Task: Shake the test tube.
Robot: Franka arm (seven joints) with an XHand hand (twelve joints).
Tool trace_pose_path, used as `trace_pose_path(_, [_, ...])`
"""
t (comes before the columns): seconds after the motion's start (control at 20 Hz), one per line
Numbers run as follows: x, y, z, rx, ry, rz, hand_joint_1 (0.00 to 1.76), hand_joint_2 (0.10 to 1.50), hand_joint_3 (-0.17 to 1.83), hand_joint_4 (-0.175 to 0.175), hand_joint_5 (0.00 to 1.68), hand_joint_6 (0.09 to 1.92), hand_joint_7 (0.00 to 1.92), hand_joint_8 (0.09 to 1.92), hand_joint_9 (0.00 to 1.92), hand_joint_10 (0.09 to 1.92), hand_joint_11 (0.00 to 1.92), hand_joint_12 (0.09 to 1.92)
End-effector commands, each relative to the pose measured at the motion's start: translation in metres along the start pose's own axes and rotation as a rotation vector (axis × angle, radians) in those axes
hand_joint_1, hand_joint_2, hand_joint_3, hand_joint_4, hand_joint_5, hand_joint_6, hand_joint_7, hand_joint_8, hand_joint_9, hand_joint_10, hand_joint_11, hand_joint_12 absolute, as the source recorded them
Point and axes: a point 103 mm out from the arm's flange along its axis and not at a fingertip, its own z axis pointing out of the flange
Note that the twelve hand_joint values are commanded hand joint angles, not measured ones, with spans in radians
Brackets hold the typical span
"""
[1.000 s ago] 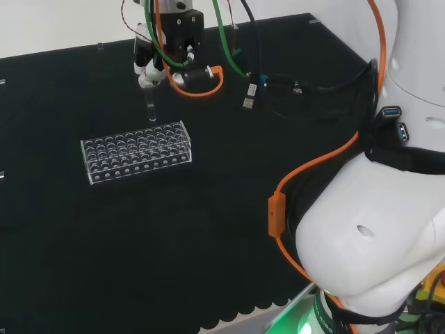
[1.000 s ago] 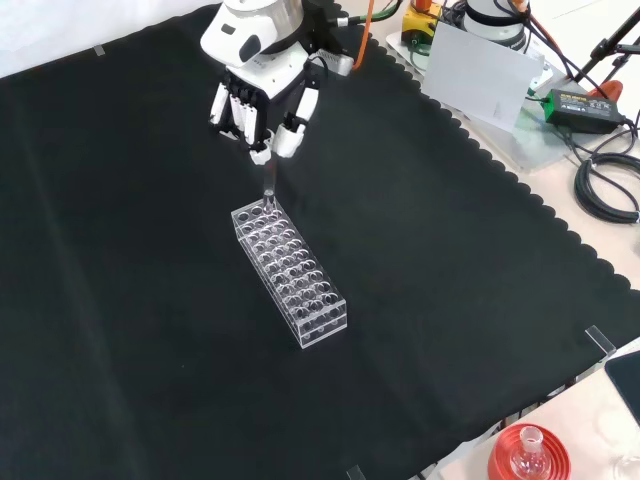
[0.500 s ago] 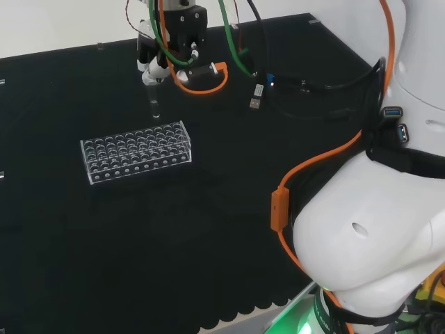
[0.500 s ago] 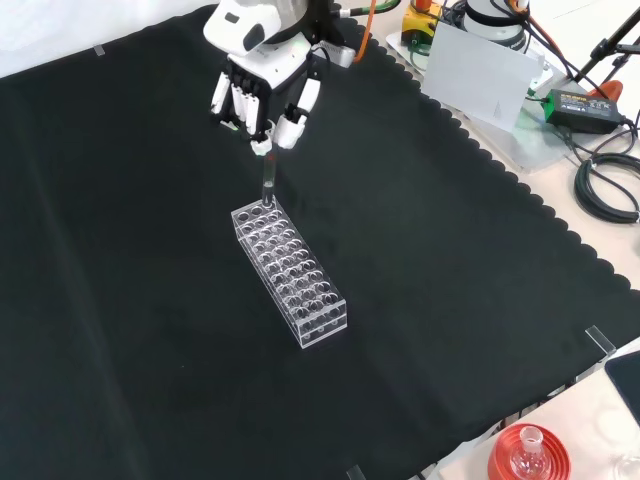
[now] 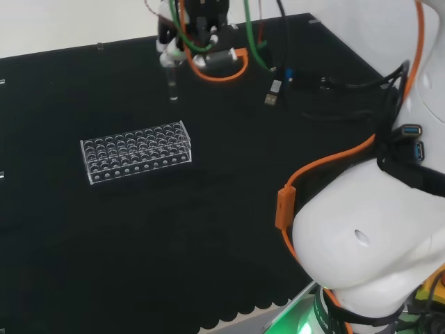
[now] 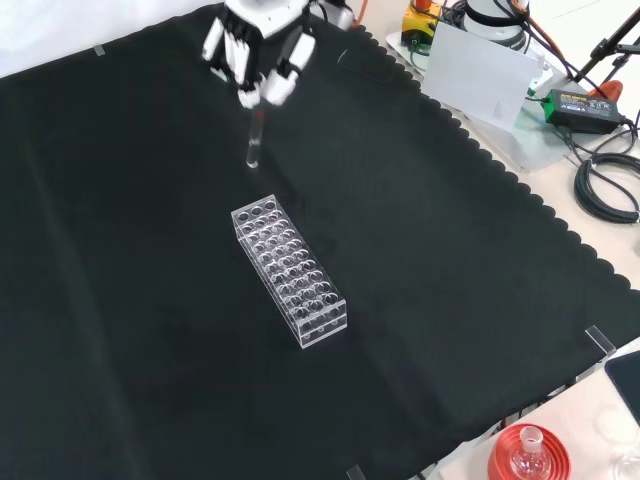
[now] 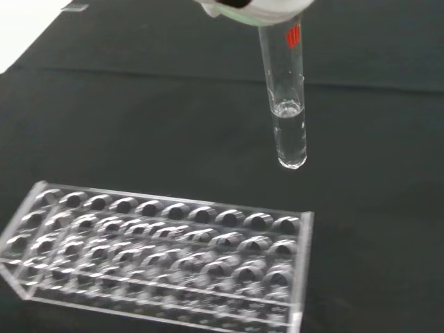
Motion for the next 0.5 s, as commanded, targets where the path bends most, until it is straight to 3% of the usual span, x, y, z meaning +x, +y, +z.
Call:
trace_pose_path(0.05, [-0.029,-0.013,-0.015,-0.016,-0.06,0.066,1.31,1.05,-0.17,-0.175,1.33,0.41,1.38,0.41,1.27,0.51,0.64,1.28])
trace_pose_path(0.5, [0.051,0.015,-0.013,-0.037,0.084,-0.087,1.31,1.04,-0.17,-0.175,1.33,0.41,1.38,0.4,1.27,0.51,0.64,1.27])
